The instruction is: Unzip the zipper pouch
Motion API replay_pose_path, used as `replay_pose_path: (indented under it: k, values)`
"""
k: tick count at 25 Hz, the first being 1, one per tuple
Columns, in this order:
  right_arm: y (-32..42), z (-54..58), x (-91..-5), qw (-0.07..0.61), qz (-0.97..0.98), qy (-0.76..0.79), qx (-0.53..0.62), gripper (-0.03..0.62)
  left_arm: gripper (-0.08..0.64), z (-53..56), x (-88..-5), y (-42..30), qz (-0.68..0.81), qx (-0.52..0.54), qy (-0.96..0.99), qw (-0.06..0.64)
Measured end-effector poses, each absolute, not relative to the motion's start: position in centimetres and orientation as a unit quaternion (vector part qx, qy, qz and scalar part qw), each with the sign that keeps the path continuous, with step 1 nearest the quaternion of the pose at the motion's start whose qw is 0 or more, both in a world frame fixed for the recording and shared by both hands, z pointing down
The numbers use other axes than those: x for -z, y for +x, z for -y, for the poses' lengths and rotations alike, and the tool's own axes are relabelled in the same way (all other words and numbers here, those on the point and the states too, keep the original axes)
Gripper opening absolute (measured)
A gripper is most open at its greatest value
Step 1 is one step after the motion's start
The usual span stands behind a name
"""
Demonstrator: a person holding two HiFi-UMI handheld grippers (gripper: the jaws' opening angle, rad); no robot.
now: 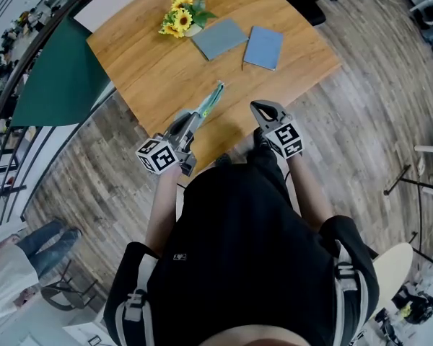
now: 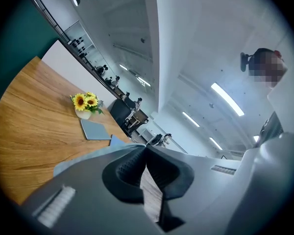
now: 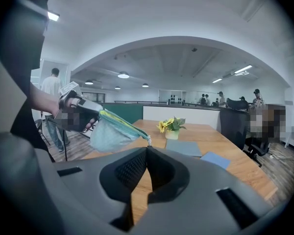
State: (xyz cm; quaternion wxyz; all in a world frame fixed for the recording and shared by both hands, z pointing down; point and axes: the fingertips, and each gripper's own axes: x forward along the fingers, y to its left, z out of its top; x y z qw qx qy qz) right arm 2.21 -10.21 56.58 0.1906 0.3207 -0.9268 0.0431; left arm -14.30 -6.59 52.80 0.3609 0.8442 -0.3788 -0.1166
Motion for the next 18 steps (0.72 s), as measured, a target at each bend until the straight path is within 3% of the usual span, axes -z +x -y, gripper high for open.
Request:
replay_pose_path:
  k: [18]
  values:
    - [3.7,8.8,-58.5,0.192,0.918,0.337,-0.079,0.005,0.002,5.3,-54.1,-14.5,0.390,0.112,0.835,0.371]
